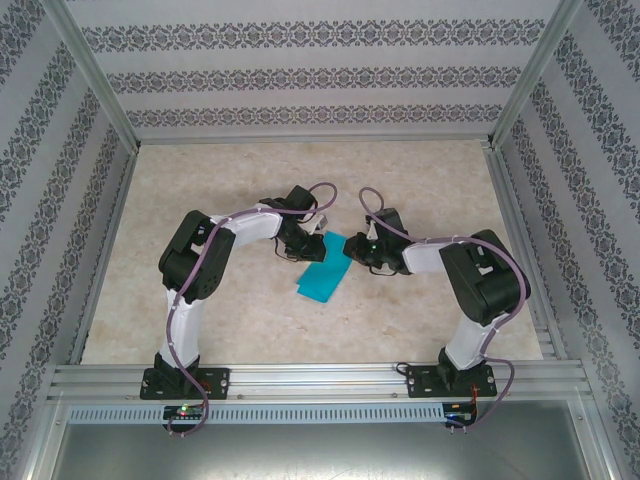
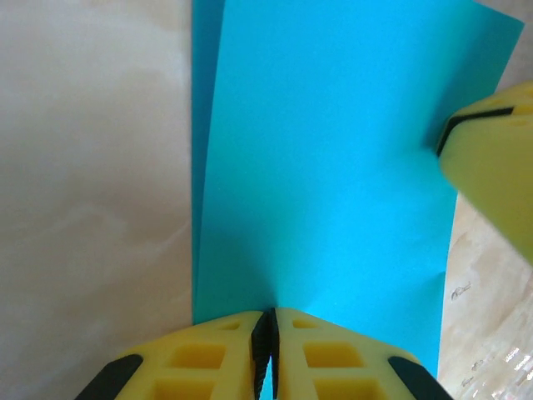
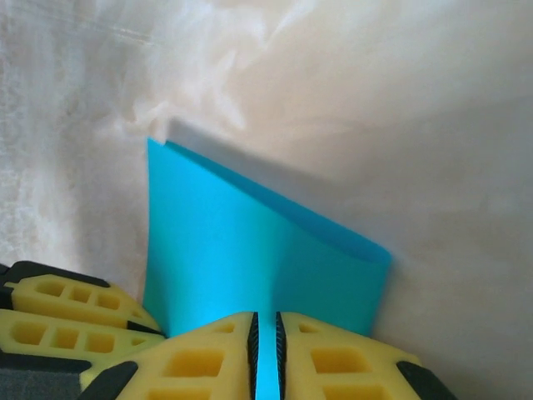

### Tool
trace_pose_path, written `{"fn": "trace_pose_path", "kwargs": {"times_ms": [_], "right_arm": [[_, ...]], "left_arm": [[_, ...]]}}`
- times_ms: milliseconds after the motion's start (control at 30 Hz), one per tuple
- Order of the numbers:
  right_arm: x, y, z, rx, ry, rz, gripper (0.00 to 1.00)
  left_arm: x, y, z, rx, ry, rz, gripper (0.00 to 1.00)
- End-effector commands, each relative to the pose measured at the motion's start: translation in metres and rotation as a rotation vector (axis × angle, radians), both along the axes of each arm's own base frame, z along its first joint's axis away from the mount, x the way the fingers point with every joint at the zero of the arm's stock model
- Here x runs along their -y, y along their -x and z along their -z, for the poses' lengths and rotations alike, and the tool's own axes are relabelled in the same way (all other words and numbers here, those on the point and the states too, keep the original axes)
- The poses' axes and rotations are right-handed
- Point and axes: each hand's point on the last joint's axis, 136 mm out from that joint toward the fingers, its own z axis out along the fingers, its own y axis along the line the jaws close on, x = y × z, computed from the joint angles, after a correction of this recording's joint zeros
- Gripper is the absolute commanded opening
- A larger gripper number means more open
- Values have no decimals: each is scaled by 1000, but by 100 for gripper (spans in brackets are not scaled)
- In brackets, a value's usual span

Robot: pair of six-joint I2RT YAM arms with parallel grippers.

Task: Fold a paper plane with a square sheet of paper (pick it up from the middle)
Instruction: Fold the square sheet of paper in half at the center of the table.

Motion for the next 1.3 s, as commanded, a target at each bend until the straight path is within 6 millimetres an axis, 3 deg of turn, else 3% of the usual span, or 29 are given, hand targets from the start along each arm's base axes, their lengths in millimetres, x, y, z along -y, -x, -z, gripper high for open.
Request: {"fn": "trace_pose_path", "kwargs": {"times_ms": [0, 267, 433, 667, 900, 1067, 1267], "right_arm": [[34, -4, 7, 11, 115, 65, 17], [-3, -10, -34, 96, 63, -7, 17], [-18, -16, -23, 80, 55, -28, 17], [4, -24, 8, 29, 99, 9, 16], [37, -22, 24, 4, 141, 56, 16], [49, -23, 16, 20, 161, 69, 16], [27, -15, -23, 90, 108, 27, 16]], "left_arm": [[-55, 25, 69, -83, -298, -4, 17], [-51, 23, 65, -80, -283, -10, 17], [-51, 23, 62, -81, -282, -5, 17], [-52, 23, 62, -82, -285, -5, 17], [-54, 26, 63, -88, -289, -2, 17], [-54, 27, 63, -92, -291, -3, 17], [-52, 27, 61, -94, -280, -3, 17]]}}
